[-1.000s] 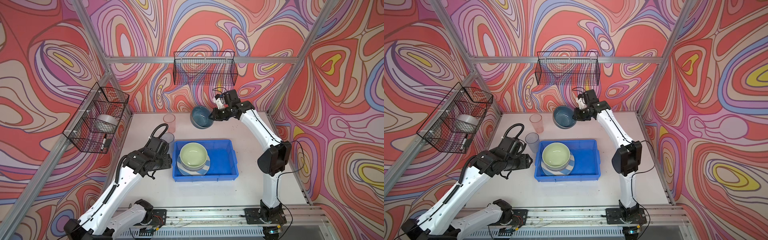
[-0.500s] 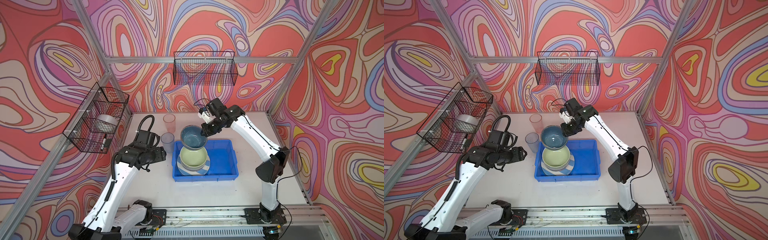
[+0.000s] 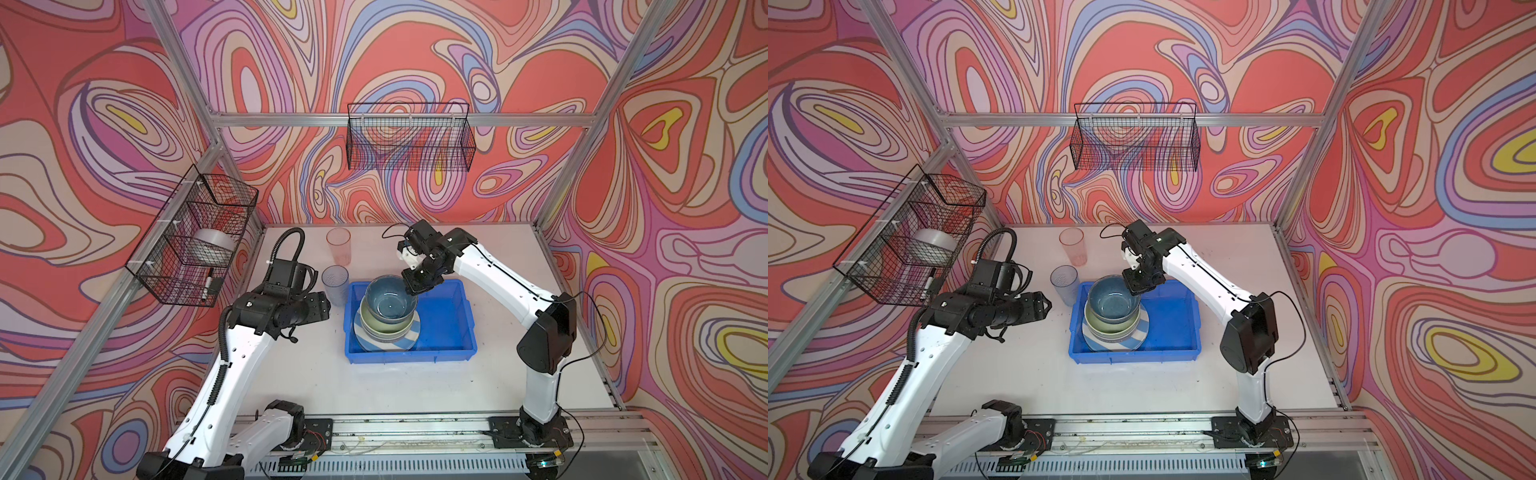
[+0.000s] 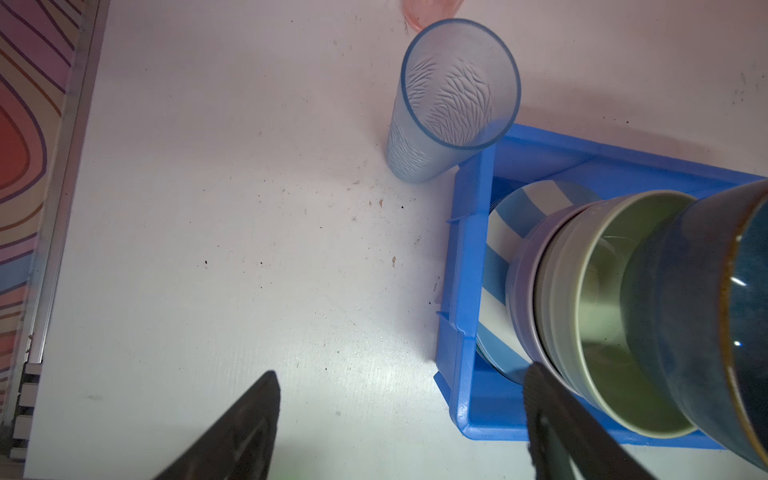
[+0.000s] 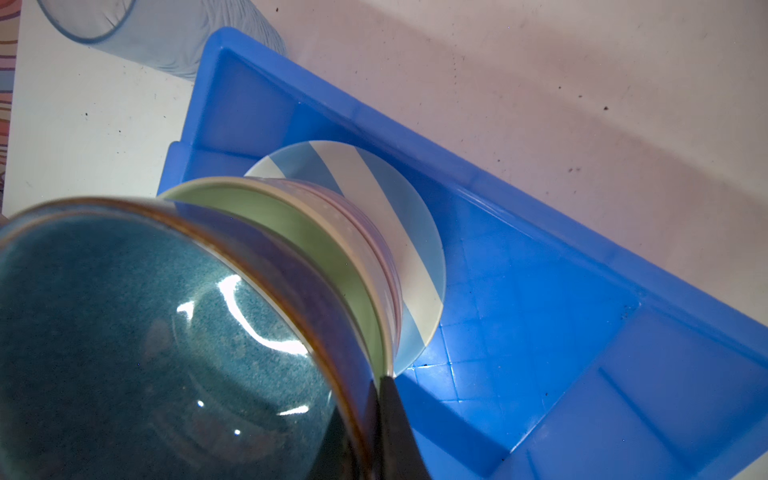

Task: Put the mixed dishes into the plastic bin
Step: 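Lower the teal bowl into the green bowl and open the right gripper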

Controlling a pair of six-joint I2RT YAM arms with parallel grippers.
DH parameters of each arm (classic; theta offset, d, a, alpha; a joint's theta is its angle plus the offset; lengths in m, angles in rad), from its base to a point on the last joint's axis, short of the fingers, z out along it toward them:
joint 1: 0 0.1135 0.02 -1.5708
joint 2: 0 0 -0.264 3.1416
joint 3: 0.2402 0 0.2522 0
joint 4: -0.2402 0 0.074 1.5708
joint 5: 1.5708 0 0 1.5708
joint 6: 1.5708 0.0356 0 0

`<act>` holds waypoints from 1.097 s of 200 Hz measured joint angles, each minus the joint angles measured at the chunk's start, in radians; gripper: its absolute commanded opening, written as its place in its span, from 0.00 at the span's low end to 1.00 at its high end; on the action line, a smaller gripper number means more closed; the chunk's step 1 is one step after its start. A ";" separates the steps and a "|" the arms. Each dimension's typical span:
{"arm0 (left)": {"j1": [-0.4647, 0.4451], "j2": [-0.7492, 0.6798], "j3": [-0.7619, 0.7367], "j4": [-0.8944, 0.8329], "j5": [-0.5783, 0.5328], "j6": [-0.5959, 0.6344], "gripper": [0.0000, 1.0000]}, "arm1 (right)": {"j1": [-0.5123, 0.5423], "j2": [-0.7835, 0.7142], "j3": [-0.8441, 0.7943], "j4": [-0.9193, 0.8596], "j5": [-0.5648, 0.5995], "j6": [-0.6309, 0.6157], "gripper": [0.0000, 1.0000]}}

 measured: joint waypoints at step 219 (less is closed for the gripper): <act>0.006 -0.007 0.000 0.002 0.001 0.003 0.83 | 0.059 0.000 -0.111 0.087 0.070 0.057 0.00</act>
